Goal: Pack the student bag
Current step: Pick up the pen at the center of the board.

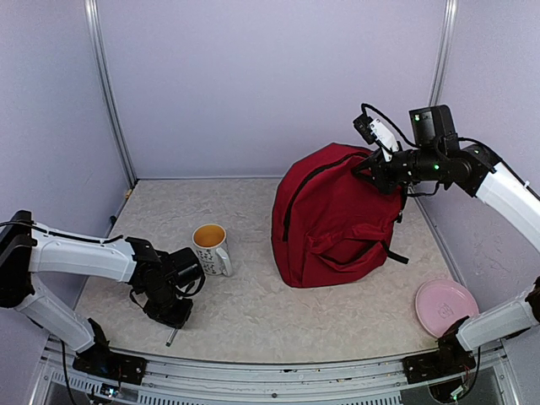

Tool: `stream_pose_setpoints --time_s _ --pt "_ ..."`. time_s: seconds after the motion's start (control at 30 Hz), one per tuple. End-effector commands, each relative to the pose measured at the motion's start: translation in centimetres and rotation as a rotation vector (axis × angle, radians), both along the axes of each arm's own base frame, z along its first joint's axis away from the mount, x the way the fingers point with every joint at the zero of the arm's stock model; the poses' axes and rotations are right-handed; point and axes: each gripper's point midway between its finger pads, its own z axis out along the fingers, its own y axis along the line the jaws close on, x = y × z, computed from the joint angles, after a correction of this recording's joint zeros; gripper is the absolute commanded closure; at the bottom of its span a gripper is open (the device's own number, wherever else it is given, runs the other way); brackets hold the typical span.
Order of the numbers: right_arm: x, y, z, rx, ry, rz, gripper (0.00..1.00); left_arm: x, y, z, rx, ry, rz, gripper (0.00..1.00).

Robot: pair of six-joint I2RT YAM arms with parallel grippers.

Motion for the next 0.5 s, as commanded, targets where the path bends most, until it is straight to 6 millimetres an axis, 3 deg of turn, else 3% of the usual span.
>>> stream_pose_setpoints --time_s 0.0,0.17,0.27,0.33,0.47 --pt "-0.4 -0.2 1.0 0.011 -0.016 -0.002 0.88 0.9 -1.0 1.1 -0.043 -0.032 -0.001 0.96" --pt "-0.2 -0.3 0.8 0.008 -0.012 -0.006 0.88 2.5 -1.5 4.5 -0.068 -0.122 0.014 0.97" --pt "-0.1 -0.2 0.8 0.008 -0.011 -0.011 0.88 3.2 -2.5 7.7 -0.095 -0.200 -0.030 1.00" --pt "0.0 -0.2 0.9 0.011 -0.013 -0.011 0.88 3.0 -4.8 10.6 -0.160 -0.272 -0.113 1.00" --pt "0.2 -0.1 1.1 0.017 -0.021 -0.015 0.88 0.6 -11.1 16.8 -0.358 -0.401 -0.344 1.00"
